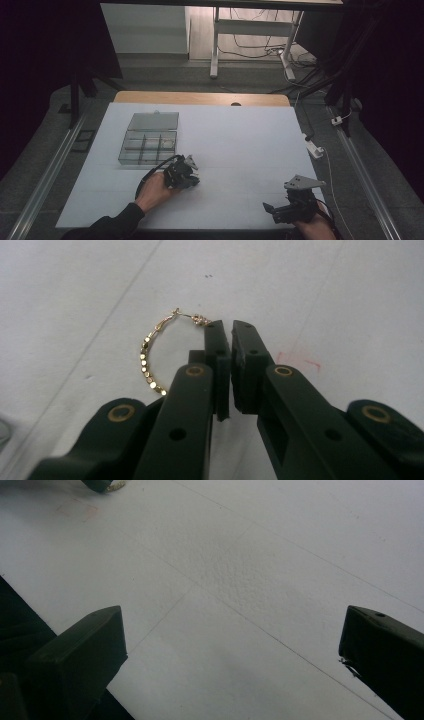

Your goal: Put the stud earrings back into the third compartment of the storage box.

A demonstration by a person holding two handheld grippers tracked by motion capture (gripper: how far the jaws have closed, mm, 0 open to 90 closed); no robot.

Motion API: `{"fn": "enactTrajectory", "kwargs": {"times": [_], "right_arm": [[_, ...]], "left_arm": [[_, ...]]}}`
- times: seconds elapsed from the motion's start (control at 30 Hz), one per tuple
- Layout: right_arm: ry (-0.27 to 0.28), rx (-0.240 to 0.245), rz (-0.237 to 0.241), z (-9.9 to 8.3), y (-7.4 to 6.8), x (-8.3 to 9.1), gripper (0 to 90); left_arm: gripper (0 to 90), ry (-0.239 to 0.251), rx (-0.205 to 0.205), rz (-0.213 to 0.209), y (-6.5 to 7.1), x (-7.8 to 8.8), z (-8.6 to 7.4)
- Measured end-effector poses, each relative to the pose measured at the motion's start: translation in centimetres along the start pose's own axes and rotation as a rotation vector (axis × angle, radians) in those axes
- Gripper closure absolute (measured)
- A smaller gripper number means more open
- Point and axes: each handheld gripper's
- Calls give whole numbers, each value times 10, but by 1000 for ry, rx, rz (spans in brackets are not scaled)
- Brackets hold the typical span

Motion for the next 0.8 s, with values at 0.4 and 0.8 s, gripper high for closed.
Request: {"fn": "enactTrajectory", "kwargs": {"times": [0.4,0.8], "right_arm": [[-3,0,-1,0,0,0,0],[-2,-1,-3,0,0,0,0]], "left_arm": [[864,108,24,38,-9,30,10],[864,160,56,93,-27,54,10]]}}
Point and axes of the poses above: each handheld gripper's, and its own axes: x roughly backward along the jaws, z roughly out of its top, y roughly to its right, and after that the axes turned 11 degrees about y, right-handed
